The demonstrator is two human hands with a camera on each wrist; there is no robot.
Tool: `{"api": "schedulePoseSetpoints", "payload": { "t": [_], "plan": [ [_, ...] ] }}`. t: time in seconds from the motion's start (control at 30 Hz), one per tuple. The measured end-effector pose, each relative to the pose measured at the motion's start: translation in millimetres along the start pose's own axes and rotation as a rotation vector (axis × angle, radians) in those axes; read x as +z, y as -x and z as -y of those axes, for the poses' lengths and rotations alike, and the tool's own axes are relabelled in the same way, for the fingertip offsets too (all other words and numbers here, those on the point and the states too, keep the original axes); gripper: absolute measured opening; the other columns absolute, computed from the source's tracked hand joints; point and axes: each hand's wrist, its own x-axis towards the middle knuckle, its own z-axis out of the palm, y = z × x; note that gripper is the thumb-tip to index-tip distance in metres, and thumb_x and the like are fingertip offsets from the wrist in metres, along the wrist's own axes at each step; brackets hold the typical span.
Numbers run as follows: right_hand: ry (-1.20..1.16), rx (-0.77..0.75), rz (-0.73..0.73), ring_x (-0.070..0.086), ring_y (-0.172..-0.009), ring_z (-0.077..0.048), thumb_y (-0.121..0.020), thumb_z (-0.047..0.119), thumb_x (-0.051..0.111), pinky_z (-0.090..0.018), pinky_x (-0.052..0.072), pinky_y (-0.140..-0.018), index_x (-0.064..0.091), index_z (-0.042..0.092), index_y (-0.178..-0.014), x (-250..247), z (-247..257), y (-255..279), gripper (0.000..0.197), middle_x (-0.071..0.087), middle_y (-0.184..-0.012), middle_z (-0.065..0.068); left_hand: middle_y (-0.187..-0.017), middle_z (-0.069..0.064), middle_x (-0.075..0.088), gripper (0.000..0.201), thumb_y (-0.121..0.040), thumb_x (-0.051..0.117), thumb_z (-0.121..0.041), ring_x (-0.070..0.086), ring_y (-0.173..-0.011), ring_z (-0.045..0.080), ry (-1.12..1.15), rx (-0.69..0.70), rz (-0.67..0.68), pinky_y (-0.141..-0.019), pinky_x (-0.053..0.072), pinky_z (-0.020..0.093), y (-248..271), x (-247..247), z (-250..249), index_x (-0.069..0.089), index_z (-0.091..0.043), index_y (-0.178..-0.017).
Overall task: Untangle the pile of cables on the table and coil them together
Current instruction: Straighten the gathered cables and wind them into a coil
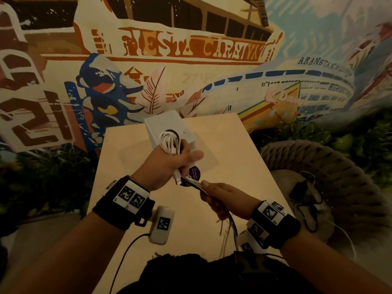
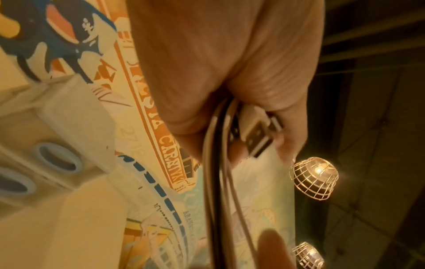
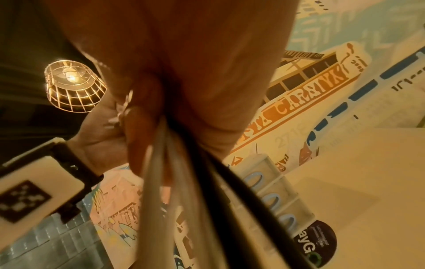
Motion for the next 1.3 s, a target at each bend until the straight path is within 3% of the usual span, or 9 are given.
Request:
{"api": "schedulePoseSetpoints", "payload": {
  "t": [0.13,0.33,0.43,0.53,0.67,0.83,0.93,1.13,1.3],
  "plan": [
    [0.054,-0.010,-0.027,0.028,-0.048,-0.012,-0.103,0.050,0.043,-0.023,0.033,-0.045,0.058,0.014,-0.092,-5.7,1.6,2.9,0.041,0.033,-0.059,0.004,-0.068,0.009,0.065,0.024,-0.086,0.079,-0.004,0.070,-0.069,0.019,-0.308,-0.077,0.030,-0.069,0.058,0.031,5.7,-3.4,0.7,0.057,-0.004,-0.077],
    [0.187,0.073,-0.081,0.029,-0.048,-0.014,-0.106,0.046,0.042,-0.026,0.033,-0.046,0.058,0.011,-0.097,-9.1,12.9,3.5,0.040,0.036,-0.060,0.001,-0.086,-0.013,0.073,0.020,-0.094,0.074,-0.027,0.065,-0.054,0.002,-0.735,-0.036,0.230,-0.050,0.051,0.016,12.8,-4.6,-4.5,0.071,-0.025,-0.114],
    [0.245,0.095,-0.089,0.030,-0.047,-0.014,-0.106,0.045,0.043,-0.028,0.032,-0.048,0.057,0.012,-0.088,-11.1,18.3,1.8,0.039,0.038,-0.056,0.004,-0.073,-0.015,0.065,0.011,-0.098,0.066,-0.039,0.061,-0.060,-0.004,-1.028,0.060,0.339,-0.054,0.045,0.011,12.3,-3.7,-2.7,0.072,-0.033,-0.106],
    [0.301,0.122,-0.069,0.034,-0.046,-0.014,-0.106,0.042,0.041,-0.030,0.035,-0.051,0.057,0.013,-0.085,-11.0,22.9,-1.6,0.039,0.042,-0.053,0.006,-0.074,-0.004,0.065,0.031,-0.098,0.055,-0.057,0.059,-0.064,0.012,-1.219,0.031,0.417,-0.058,0.048,0.028,10.5,-7.7,6.0,0.068,-0.029,-0.091],
    [0.293,0.157,-0.046,0.033,-0.047,-0.013,-0.105,0.031,0.034,-0.029,0.033,-0.050,0.056,0.011,-0.086,-9.1,29.4,-3.9,0.035,0.040,-0.061,0.001,-0.086,-0.008,0.068,0.021,-0.102,0.055,-0.041,0.059,-0.073,0.011,-1.359,0.036,0.491,-0.061,0.041,0.018,11.3,-2.5,11.2,0.070,-0.026,-0.108],
    [0.222,0.247,-0.025,0.040,-0.048,-0.015,-0.098,0.064,0.025,-0.027,0.035,-0.053,0.066,0.010,-0.086,-10.3,35.1,-9.9,0.068,0.052,-0.066,-0.004,-0.099,-0.006,0.070,0.018,-0.101,0.054,-0.033,0.067,-0.089,0.017,-1.422,0.001,0.514,-0.078,0.055,0.033,15.5,3.0,29.1,0.066,-0.029,-0.114],
    [0.378,0.294,0.077,0.057,-0.057,-0.018,-0.094,0.077,0.017,-0.028,0.046,-0.059,0.069,0.014,-0.093,-9.0,43.5,-14.6,0.082,0.072,-0.079,-0.006,-0.103,-0.002,0.070,0.022,-0.098,0.058,-0.026,0.066,-0.090,0.018,-1.483,-0.031,0.525,-0.076,0.050,0.027,17.0,10.1,30.2,0.066,-0.023,-0.118],
    [0.619,0.240,0.178,0.070,-0.076,-0.014,-0.089,0.045,0.073,-0.030,0.054,-0.068,0.069,0.031,-0.095,-4.5,62.2,-17.1,0.015,0.077,-0.096,-0.001,-0.080,-0.007,0.060,0.025,-0.093,0.063,-0.040,0.056,-0.068,0.014,-1.671,-0.022,0.517,-0.061,0.042,0.025,8.2,16.2,21.1,0.070,-0.021,-0.107],
    [0.982,0.563,-0.048,0.061,-0.061,-0.014,-0.088,0.041,0.072,-0.028,0.050,-0.064,0.070,0.022,-0.069,24.9,63.8,-35.5,0.027,0.067,-0.055,0.004,-0.101,0.002,0.071,0.024,-0.095,0.065,-0.035,0.069,-0.095,0.022,-1.686,-0.035,0.565,-0.074,0.046,0.028,2.1,26.9,15.6,0.073,-0.016,-0.108]
  ]
}}
